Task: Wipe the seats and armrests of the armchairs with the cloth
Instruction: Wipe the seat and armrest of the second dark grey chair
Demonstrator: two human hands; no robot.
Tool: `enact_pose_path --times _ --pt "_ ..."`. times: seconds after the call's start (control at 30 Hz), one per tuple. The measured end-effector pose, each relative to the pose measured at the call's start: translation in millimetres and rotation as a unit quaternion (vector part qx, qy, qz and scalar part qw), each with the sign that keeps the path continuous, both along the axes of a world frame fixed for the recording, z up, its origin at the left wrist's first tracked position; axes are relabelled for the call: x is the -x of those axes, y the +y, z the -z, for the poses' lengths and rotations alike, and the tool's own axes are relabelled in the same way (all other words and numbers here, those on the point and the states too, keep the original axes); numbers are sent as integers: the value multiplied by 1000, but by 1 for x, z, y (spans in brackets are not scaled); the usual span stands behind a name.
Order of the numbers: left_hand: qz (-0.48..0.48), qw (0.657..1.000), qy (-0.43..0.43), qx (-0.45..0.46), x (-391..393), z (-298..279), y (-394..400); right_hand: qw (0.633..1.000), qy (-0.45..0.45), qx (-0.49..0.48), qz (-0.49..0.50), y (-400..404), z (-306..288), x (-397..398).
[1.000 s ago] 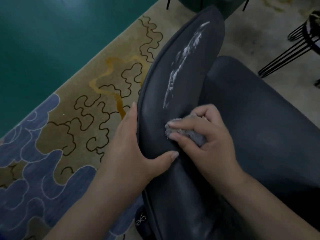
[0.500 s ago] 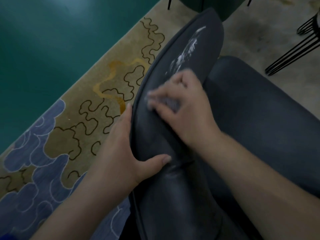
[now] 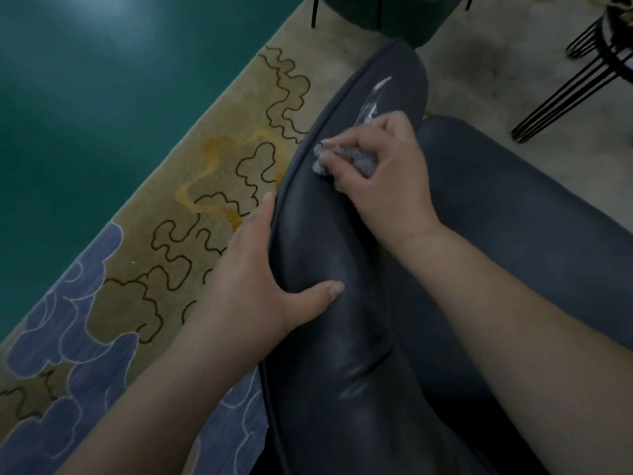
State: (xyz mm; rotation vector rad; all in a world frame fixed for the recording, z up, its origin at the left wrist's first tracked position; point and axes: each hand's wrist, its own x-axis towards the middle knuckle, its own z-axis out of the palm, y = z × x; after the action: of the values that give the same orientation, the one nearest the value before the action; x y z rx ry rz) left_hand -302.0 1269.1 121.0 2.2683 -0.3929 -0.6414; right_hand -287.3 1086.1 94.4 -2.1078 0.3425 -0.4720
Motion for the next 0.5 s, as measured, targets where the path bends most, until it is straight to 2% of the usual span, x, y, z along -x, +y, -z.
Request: enact_pose_path --times 0.2,0.4,0.5 --pt "30 999 -22 -6 -31 4 -20 996 -18 -85 -6 19 12 54" --pt "62 998 -22 -18 -52 6 -30 998 3 -44 51 -22 4 -24" --pt "73 997 -9 -13 -62 6 -35 996 -13 -48 74 -17 11 -16"
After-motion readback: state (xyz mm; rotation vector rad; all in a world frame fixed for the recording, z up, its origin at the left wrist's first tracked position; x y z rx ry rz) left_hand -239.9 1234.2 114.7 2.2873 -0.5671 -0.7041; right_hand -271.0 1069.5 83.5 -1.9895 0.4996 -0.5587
